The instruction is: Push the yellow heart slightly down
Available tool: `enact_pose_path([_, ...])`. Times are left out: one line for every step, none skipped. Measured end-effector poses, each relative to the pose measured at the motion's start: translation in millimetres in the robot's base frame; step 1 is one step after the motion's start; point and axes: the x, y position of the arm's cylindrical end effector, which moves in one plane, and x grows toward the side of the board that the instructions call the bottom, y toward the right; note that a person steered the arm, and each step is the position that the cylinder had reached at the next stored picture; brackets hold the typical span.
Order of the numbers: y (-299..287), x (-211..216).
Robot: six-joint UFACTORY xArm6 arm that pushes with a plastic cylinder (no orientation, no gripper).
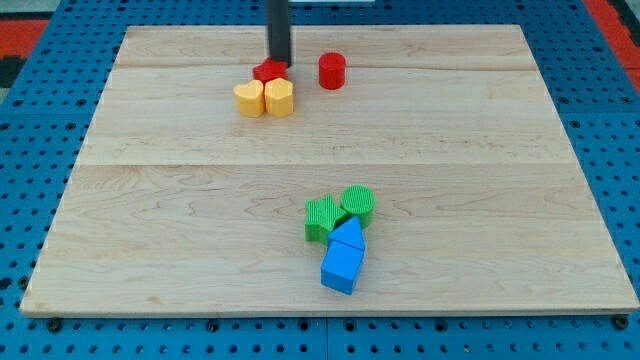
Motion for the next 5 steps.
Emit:
enact_pose_path([8.5,20.4])
enact_pose_path([-31.0,21.7])
enact_pose_path([-64.5,26.5])
enact_pose_path([-60.0,46.9])
enact_pose_path([-40.6,85.7])
